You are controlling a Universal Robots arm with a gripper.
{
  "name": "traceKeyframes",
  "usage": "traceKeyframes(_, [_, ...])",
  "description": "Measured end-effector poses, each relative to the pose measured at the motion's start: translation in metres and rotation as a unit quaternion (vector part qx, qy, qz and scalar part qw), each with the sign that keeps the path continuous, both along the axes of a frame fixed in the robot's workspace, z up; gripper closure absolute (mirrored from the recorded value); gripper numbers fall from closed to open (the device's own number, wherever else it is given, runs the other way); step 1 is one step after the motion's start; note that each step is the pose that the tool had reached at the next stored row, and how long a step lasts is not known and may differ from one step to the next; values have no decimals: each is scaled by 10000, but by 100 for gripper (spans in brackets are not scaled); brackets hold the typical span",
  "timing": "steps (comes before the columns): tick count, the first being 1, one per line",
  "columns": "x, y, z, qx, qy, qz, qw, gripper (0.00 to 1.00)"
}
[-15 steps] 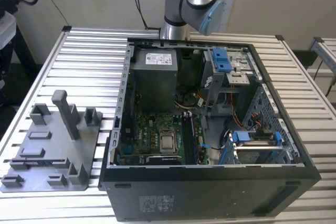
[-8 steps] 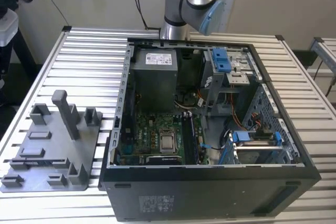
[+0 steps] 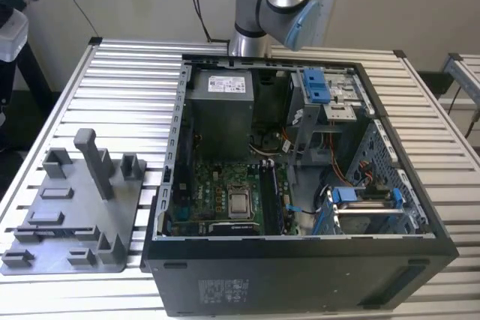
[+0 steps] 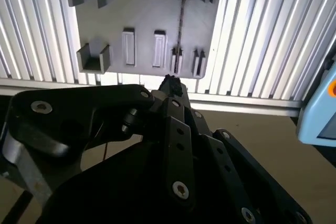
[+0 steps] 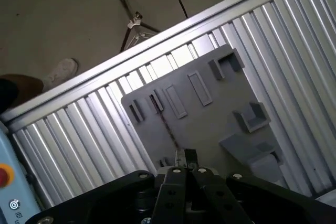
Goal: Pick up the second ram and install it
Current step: 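Pick up the second ram and move it above second insertion slot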
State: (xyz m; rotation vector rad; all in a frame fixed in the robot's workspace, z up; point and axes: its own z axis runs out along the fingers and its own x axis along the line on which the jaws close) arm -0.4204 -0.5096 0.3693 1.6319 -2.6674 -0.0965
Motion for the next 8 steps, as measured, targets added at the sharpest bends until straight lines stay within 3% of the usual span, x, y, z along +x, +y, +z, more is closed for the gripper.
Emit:
traceKeyframes(3, [0,0,1,8,-10,168,9999,89])
traceKeyframes(4, [1,0,1,8,-31,218,9998,89])
traceKeyframes(8, [1,0,0,6,-222,401,9989,89])
